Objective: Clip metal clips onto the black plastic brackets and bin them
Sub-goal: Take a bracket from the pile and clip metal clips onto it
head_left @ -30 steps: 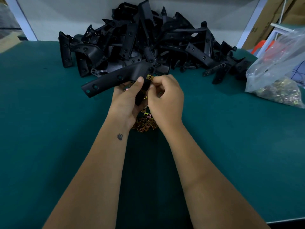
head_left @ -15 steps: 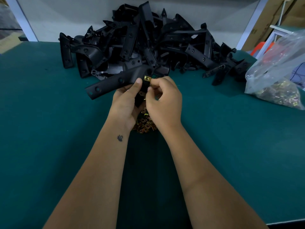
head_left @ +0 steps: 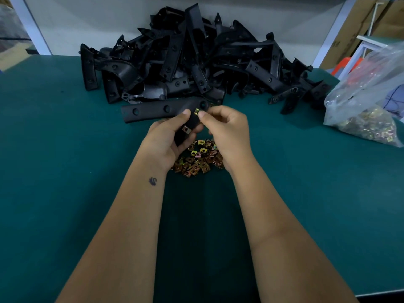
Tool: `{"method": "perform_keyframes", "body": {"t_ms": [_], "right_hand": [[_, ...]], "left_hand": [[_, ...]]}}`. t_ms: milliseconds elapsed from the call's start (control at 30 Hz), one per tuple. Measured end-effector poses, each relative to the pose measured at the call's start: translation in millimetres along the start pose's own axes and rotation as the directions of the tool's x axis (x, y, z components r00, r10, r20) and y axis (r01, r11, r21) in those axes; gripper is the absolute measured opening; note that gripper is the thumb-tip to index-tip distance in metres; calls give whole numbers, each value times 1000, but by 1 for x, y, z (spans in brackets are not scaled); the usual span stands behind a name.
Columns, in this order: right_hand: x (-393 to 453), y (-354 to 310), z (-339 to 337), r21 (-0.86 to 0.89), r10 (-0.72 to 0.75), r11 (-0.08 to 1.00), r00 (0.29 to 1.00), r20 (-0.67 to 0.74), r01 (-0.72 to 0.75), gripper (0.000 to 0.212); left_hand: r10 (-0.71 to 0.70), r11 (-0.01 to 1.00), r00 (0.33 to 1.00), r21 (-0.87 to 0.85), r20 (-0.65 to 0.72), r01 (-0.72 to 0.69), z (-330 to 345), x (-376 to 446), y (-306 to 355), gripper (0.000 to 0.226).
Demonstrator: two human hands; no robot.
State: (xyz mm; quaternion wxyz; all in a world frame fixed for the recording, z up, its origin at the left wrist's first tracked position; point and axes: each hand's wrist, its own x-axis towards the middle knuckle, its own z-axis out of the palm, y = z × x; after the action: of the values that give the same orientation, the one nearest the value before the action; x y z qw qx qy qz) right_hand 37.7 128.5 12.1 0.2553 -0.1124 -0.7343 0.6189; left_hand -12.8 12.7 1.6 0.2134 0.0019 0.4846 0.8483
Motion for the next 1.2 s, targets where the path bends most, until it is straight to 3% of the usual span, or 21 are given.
{"method": "perform_keyframes", "body": {"t_ms": [167,533,767,967,1100,1200], "right_hand": [[0,1,0,44,65,997,998,11,-66,16],[-5,-3,9,304,167,941,986,-26,-151,8],[-5,-1,10,232,134,965,990,-37,-122,10],[-8,-4,16,327,139,936,990,-5,-130,14],[-7,1,17,167,105,981,992,-63,-93,9],[-9,3,18,42,11,999,999,-34,-10,8]], "left_hand": [[-2,1000,1000,10,-17,3,4,-2,0,21],[66,992,998,-104,-19,-68,11,-4,-5,22],[68,990,996,-118,-50,-74,11,-3,-4,16],[46,948,999,-317,9,-41,13,-4,-3,15],[61,899,998,-434,12,-50,13,-5,-1,19],[74,905,997,-422,26,-56,14,-6,-2,21]]}}
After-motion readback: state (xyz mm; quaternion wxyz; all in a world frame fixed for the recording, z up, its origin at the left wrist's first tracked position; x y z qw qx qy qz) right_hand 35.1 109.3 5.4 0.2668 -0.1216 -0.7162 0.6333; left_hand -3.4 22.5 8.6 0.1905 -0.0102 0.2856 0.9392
